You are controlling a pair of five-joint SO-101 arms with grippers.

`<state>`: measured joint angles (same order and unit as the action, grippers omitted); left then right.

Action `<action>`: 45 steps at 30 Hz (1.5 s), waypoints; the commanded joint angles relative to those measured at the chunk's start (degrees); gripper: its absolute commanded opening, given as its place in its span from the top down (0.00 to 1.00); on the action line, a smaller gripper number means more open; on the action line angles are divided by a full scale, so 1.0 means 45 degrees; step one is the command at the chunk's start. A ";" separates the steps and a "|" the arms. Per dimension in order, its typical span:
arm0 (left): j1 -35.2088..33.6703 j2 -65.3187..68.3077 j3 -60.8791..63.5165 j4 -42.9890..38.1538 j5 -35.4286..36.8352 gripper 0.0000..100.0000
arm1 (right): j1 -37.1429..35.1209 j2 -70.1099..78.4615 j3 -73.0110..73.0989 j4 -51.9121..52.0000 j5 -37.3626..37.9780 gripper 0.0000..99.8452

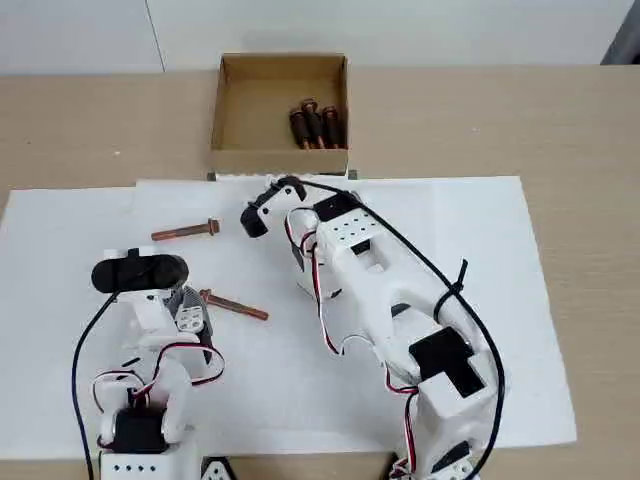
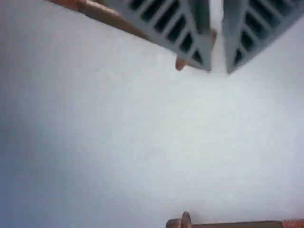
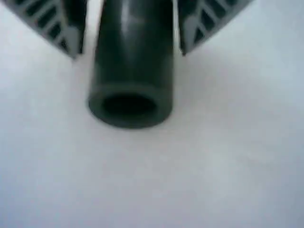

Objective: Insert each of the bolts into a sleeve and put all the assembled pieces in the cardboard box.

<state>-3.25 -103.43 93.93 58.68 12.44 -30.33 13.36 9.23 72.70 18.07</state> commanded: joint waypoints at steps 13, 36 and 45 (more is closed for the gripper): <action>-0.0078 -0.0137 -0.0029 -0.0020 0.0039 0.99 | 0.0010 -0.0107 0.0977 -0.0928 0.0293 1.00; -0.0078 -0.0137 -0.0029 -0.0020 0.0059 0.99 | 0.1631 -0.5910 -0.3790 0.5441 -0.3009 1.00; -0.0078 -0.0117 -0.0049 0.0000 -0.0020 0.99 | 0.5460 -0.8977 -0.2716 0.5734 -0.5372 1.00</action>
<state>-3.25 -103.43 93.93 58.68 12.44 -10.46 -21.10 -4.31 97.32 -3.65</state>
